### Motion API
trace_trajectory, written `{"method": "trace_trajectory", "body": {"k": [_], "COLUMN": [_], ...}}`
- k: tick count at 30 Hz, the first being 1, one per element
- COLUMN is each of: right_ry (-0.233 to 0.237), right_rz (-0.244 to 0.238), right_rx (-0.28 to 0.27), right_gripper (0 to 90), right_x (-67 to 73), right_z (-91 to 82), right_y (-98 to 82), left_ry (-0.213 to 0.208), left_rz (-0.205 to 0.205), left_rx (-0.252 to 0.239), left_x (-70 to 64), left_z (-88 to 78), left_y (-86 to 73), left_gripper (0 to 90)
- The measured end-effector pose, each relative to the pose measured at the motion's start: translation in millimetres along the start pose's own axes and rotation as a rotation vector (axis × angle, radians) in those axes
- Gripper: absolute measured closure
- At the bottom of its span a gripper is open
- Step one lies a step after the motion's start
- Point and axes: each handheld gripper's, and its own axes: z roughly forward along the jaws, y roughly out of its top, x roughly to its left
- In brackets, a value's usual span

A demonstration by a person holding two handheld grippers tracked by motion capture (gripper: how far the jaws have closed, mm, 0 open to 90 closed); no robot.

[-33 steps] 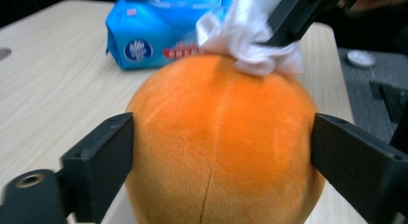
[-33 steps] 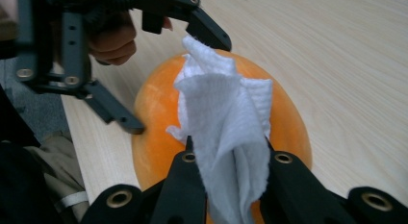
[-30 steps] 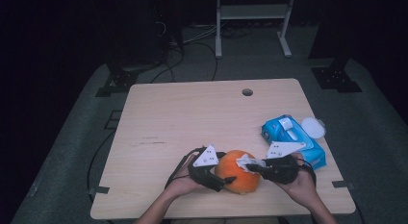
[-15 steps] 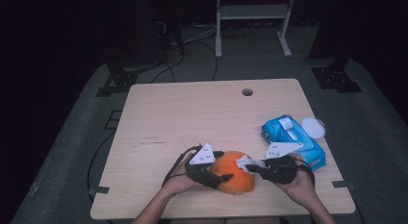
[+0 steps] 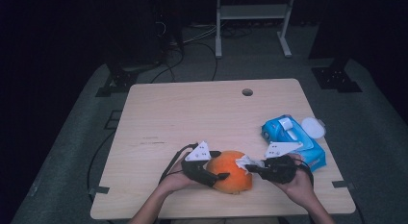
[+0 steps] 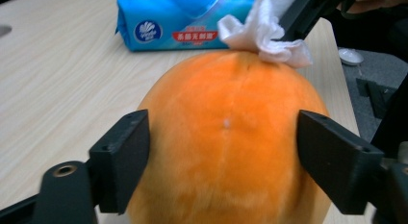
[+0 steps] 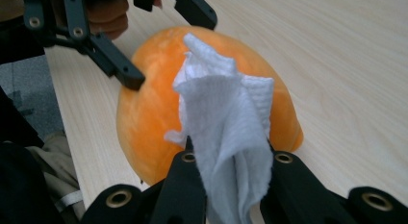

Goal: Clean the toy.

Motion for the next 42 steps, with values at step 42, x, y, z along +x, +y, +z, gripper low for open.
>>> {"method": "trace_trajectory", "body": {"k": [42], "right_ry": [0.04], "right_rz": [0.09], "right_rx": [0.003], "right_gripper": [82.4], "right_x": [-15.6], "right_z": [4.0], "right_y": [-3.9], "left_ry": [-0.051], "left_rz": [-0.06], "left_rx": [0.008], "left_x": [6.8], "left_z": [-4.4], "left_y": [-3.4], "left_gripper": [13.9]}}
